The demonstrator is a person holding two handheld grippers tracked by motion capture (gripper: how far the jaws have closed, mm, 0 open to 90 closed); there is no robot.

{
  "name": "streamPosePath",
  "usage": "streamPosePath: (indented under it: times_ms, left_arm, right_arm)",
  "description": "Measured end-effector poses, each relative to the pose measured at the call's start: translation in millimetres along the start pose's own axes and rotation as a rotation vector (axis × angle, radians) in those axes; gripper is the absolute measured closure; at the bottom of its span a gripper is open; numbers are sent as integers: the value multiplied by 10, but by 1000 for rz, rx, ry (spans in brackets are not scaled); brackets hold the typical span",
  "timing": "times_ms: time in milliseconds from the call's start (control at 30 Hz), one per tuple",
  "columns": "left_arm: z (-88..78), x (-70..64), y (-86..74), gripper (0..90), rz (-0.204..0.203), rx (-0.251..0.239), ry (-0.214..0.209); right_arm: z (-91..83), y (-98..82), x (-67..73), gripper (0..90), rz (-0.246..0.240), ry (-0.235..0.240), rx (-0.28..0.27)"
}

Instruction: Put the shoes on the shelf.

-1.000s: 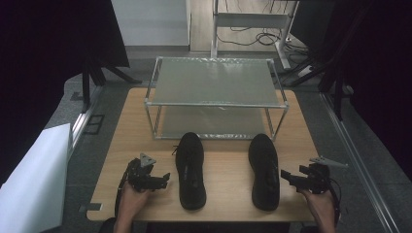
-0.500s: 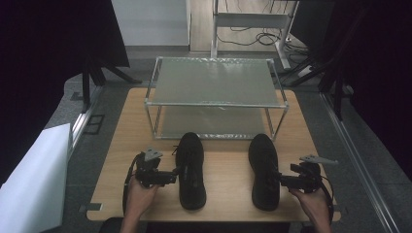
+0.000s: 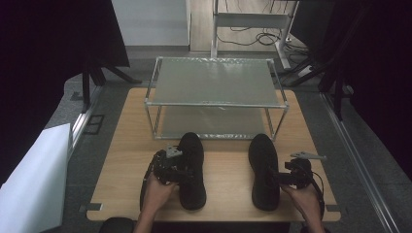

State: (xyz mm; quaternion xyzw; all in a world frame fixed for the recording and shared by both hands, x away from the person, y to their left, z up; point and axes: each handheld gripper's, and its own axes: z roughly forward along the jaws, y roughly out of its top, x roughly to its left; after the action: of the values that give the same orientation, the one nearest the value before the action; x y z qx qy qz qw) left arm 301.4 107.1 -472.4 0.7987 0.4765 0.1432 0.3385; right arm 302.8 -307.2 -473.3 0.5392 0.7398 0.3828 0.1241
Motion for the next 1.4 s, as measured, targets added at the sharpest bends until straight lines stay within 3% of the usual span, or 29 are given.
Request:
streamPosePath:
  times_ms: [100, 200, 333, 400, 467, 500, 533, 633, 733, 800, 867, 900, 967, 1033, 1067, 1100, 1167, 1200, 1267, 1333, 1400]
  left_arm:
    - [98, 3, -14, 0, -10, 29, 7]
    - [182, 14, -24, 2, -26, 48, 29]
    - [205, 1, -18, 37, -24, 51, 40]
    - [207, -37, -5, 162, 2, 42, 52]
    - [199, -40, 1, 190, 8, 38, 69]
    - [183, -26, 2, 260, 17, 31, 86]
    - [156, 42, 1, 427, 14, 14, 95]
    - [146, 134, -5, 514, -4, 2, 83]
    - [131, 139, 4, 600, 11, -8, 116]
    - [117, 155, 5, 685, 14, -18, 142]
    - [104, 209, -4, 743, -9, -31, 132]
    - [104, 209, -4, 757, -9, -31, 132]
    - [87, 281, -15, 757, -48, -43, 85]
    - [70, 344, -27, 758, -74, -53, 53]
    - [50, 416, -45, 761, -116, -63, 12]
    - [50, 416, -45, 763, -116, -63, 12]
    - [35, 474, -69, 767, -167, -77, -21]
    - [19, 517, -98, 773, -209, -86, -58]
    - [12, 528, -111, 773, -227, -93, -77]
    - [-27, 535, -127, 774, -240, -106, -112]
    - [-44, 526, -123, 773, -244, -110, -116]
  right_arm:
    - [59, 18, 21, 130, -2, -21, 12]
    - [189, 3, 68, 174, -21, -30, 66]
    - [220, -3, 98, 260, -50, -85, 53]
    - [207, 4, 113, 362, -99, -126, 38]
    - [201, 4, 114, 400, -119, -140, 28]
    - [198, 2, 113, 428, -131, -154, 19]
    - [202, -3, 105, 500, -156, -182, -2]
    - [202, 3, 119, 624, -200, -233, -14]
    - [191, 1, 113, 705, -211, -263, -33]
    - [174, -7, 77, 722, -170, -243, -50]
    - [150, -15, 28, 728, -121, -211, -66]
    - [150, -15, 28, 728, -121, -211, -66]
    - [115, -26, -48, 729, -48, -162, -86]
    - [107, -30, -73, 730, -24, -148, -95]
    - [85, -38, -115, 733, 16, -122, -103]
    - [85, -38, -115, 733, 16, -122, -103]
    - [71, -45, -145, 736, 43, -104, -114]
    - [57, -48, -170, 738, 73, -86, -116]
    - [52, -50, -180, 740, 90, -75, -119]
    - [34, -58, -207, 743, 138, -22, -131]
    - [21, -61, -201, 743, 150, 1, -138]
